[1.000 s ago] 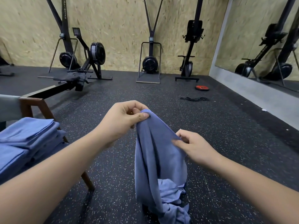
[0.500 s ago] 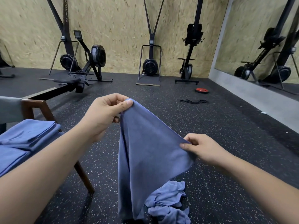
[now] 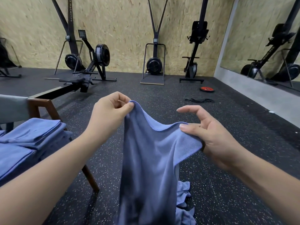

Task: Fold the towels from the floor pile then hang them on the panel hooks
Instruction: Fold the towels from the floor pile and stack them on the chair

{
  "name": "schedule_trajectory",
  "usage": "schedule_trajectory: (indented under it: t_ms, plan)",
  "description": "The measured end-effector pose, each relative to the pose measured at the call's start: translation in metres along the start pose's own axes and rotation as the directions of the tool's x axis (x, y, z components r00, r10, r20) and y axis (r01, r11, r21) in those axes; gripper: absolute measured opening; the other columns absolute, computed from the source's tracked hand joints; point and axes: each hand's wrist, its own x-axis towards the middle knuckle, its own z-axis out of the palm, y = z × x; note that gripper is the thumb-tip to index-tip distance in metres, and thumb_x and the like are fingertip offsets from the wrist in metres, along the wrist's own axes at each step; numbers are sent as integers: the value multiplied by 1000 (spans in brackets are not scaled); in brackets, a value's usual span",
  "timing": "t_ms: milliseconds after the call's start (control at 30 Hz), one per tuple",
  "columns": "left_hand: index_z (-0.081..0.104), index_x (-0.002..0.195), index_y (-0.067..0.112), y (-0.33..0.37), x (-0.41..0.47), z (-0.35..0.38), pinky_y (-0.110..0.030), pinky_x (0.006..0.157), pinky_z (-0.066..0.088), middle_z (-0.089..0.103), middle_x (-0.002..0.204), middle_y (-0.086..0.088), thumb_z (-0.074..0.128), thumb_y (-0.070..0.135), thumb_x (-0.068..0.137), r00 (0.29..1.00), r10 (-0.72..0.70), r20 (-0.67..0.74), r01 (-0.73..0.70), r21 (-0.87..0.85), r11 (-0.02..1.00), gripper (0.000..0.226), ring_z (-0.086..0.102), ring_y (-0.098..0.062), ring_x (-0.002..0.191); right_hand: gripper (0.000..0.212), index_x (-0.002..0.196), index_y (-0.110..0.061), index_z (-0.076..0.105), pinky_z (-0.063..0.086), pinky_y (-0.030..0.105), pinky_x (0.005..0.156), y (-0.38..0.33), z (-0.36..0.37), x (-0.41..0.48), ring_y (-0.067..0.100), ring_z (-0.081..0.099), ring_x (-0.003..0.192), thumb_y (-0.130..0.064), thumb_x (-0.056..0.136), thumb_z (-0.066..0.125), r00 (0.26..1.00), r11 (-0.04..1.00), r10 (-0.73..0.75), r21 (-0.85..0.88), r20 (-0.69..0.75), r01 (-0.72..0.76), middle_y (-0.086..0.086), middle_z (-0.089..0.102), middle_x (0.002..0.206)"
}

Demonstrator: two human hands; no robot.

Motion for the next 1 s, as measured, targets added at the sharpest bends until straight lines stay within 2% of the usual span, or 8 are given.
schedule_trajectory:
  t_ms: [133, 200, 367, 467, 600, 700, 800, 1000]
  plan:
    - [71, 83, 24, 11, -15, 10, -25, 61, 43, 73, 70, 6, 78, 25, 94, 996, 76, 40, -81, 159, 984, 14, 55, -5, 60, 17, 107, -19, 70, 48, 26, 61, 0, 6, 1, 21, 59, 67, -5, 97, 67, 1000, 999, -26, -41, 11, 26, 15, 67, 79]
    - [70, 82, 24, 14, -21, 16, -26, 60, 43, 73, 68, 7, 79, 25, 94, 993, 83, 78, -95, 166, 982, 15, 55, -5, 58, 17, 99, -17, 73, 48, 22, 61, 2, 7, 2, 16, 57, 67, -3, 99, 65, 1000, 998, -16, -69, 2, 17, 13, 66, 81]
    - [69, 88, 22, 25, -34, 31, -29, 58, 46, 72, 70, 5, 81, 20, 93, 981, 65, 180, -72, 30, 997, 14, 55, -10, 56, 27, 117, 3, 69, 61, 33, 76, 3, 10, 0, 22, 76, 89, 7, 102, 46, 998, 999, 46, 25, 53, -47, 20, 79, 106]
    - [63, 99, 24, 36, -43, 36, -37, 52, 54, 74, 75, 0, 80, 16, 95, 965, 76, 249, -73, -20, 997, 20, 58, -14, 56, 18, 110, -2, 72, 61, 28, 71, 8, 10, 0, 17, 74, 81, 8, 99, 62, 999, 988, -31, -152, -22, 27, 15, 80, 94]
    - [68, 94, 24, 43, -51, 37, -33, 52, 54, 73, 77, 3, 76, 13, 99, 931, 175, 321, -192, 21, 981, 15, 63, -21, 54, 6, 97, -5, 74, 56, 29, 63, 11, 6, 1, 18, 68, 63, -4, 101, 70, 987, 936, -142, -335, -80, 108, 11, 75, 71]
    - [73, 90, 27, 45, -55, 40, -35, 51, 52, 71, 75, 2, 75, 14, 99, 918, 207, 339, -240, 57, 969, 16, 65, -26, 57, 11, 91, -4, 72, 55, 32, 61, 12, 4, 0, 19, 65, 57, -10, 100, 72, 978, 919, -167, -378, -121, 111, 13, 73, 65]
    - [76, 88, 30, 46, -58, 43, -41, 55, 55, 72, 74, 6, 74, 12, 96, 927, 207, 313, -246, 93, 965, 20, 67, -24, 59, 19, 83, -10, 70, 53, 32, 60, 13, 4, 0, 17, 63, 53, -19, 99, 76, 963, 857, -217, -504, -159, 109, 9, 72, 61]
    - [74, 92, 26, 50, -64, 48, -43, 58, 55, 69, 69, 1, 68, 12, 98, 935, 231, 269, -256, 62, 965, 16, 64, -28, 58, 28, 74, -18, 66, 44, 34, 58, 15, 5, -4, 7, 51, 56, -30, 96, 79, 936, 725, -329, -669, -126, 165, 0, 63, 61]
